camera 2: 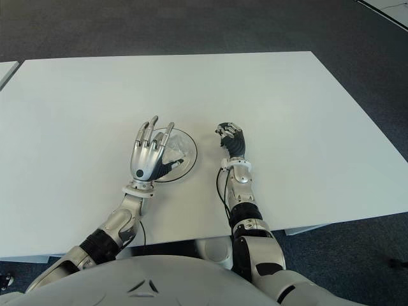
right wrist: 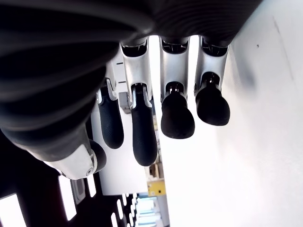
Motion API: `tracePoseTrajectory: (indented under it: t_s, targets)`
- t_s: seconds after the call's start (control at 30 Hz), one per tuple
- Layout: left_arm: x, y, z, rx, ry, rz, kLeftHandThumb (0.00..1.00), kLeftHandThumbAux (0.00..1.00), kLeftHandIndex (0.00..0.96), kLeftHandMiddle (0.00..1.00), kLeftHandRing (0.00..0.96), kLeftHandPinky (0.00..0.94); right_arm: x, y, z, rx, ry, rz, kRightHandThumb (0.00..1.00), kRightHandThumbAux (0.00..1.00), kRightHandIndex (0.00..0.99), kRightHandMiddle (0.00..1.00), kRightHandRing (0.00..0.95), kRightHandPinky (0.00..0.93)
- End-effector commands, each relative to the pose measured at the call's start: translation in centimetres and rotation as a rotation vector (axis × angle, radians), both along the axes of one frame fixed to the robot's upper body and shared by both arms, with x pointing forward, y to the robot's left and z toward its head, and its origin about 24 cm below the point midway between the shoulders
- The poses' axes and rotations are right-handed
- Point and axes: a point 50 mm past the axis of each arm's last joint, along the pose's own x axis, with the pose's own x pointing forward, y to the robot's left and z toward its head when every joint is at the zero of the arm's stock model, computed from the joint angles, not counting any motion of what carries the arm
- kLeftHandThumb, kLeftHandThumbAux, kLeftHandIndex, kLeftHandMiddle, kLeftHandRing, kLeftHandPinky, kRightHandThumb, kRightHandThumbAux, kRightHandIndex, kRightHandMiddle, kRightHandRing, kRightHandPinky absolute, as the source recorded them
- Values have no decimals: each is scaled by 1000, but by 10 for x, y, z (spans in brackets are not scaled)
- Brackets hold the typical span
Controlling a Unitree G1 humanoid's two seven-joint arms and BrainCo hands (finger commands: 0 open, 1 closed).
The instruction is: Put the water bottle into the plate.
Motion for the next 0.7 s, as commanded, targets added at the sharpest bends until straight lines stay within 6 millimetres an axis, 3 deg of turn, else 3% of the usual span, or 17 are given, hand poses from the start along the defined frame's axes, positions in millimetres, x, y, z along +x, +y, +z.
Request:
tracePoseTrajectory:
  t_s: [0.03,0.5,0.7]
  targets:
    - [1,4,-2,-92,-53,42,131,617,0,0,0,0,-21,-1,-31,29,177,-26,845,678,430,558,770,756]
    - [4,15,4,-275,-119,139,131,638,0,0,0,0,-20,-2,-30,14,177,-20,845,679,428,564,776,764]
    - [5,24,10,-436,-79,174,128,631,0,0,0,0,-20,-3,-30,20,170,-13,845,679,428,561,776,757]
